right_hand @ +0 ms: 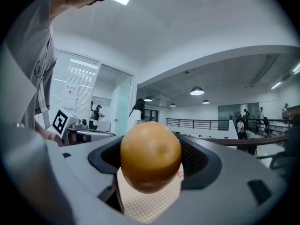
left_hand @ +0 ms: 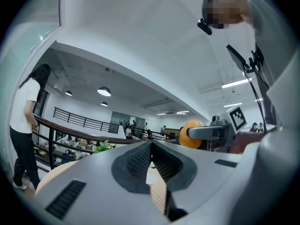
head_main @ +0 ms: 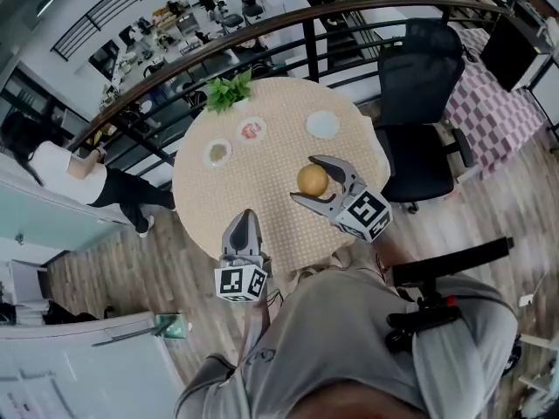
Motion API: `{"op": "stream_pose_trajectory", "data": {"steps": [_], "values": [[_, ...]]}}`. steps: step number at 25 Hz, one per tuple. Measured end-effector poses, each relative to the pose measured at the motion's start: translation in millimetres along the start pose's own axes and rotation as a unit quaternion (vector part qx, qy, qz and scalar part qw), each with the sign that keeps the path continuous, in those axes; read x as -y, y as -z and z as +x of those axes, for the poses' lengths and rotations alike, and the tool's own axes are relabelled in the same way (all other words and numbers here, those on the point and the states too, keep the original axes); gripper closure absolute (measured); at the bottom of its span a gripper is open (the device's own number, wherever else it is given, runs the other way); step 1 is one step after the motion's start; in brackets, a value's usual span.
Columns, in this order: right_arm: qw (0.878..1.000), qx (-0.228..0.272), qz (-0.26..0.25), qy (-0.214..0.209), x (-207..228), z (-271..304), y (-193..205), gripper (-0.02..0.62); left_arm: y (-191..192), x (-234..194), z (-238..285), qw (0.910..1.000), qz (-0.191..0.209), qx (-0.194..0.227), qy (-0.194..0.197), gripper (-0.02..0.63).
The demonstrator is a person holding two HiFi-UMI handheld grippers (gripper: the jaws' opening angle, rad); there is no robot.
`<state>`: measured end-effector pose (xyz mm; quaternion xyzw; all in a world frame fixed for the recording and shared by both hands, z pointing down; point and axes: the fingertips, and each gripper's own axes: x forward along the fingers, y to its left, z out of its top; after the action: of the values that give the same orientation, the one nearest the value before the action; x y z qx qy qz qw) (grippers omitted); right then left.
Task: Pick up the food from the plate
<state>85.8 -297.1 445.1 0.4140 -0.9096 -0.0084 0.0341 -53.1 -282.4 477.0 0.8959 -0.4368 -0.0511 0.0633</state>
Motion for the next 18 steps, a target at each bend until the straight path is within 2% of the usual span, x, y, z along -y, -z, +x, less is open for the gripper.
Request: {"op": "stream_pose_trajectory", "data": {"steps": [7,18], "values": [[1.0,0.004,-0.009,-0.002,-1,2,-12,0.233,-8,-4,-2,1.0,0.0,0.001,-0.005,0.595],[1.0,-0.004,-0.002,-0.007,-13,6,-7,0.233,-5,3,0,0.9999,-0.004,-0.011,0.011,0.595]]}}
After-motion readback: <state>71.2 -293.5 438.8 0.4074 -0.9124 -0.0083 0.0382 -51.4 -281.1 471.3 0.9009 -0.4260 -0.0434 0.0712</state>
